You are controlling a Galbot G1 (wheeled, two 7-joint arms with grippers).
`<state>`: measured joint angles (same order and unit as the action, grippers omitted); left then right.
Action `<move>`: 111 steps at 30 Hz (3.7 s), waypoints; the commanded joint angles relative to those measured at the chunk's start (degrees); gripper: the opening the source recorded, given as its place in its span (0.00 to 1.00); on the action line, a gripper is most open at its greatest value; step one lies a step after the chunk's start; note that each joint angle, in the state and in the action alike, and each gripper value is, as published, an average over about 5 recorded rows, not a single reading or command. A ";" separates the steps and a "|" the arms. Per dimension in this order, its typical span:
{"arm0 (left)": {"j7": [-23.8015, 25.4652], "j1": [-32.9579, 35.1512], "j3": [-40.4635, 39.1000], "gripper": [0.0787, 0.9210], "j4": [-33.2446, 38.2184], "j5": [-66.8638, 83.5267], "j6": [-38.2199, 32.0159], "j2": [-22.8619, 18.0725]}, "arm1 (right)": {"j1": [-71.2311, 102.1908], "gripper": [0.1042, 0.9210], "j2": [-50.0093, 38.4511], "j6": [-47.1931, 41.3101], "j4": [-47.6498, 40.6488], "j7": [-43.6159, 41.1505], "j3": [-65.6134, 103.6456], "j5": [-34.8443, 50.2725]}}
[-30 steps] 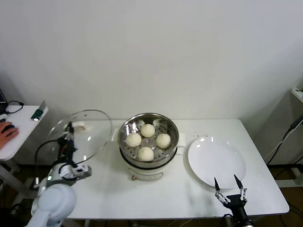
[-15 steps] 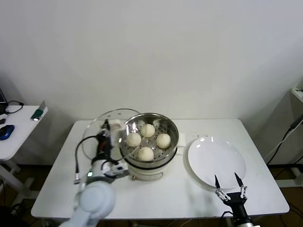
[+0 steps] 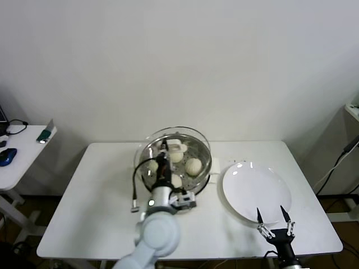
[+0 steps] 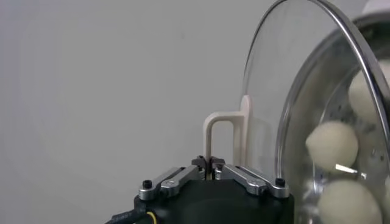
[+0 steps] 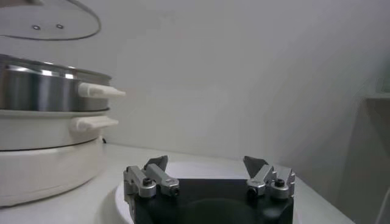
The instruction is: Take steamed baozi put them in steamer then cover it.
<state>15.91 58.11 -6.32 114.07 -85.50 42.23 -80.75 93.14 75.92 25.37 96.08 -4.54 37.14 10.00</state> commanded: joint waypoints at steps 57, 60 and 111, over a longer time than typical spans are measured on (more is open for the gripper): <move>-3.53 -4.04 -1.41 0.07 -16.14 -2.67 1.20 -2.93 | 0.50 0.88 -0.09 1.32 -0.47 -0.52 0.70 0.31; -3.94 -4.02 -1.36 0.07 -15.97 -1.36 1.23 -2.83 | 0.42 0.88 -0.03 1.31 -0.46 -0.50 0.69 0.30; -23.06 37.91 45.68 0.88 -5.20 99.44 -61.82 12.09 | -0.08 0.88 -0.64 0.42 2.53 3.49 -1.13 4.20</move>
<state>-6.51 83.07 28.16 119.50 -11.96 17.29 -69.92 93.06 75.47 25.26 98.43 -1.54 36.20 13.57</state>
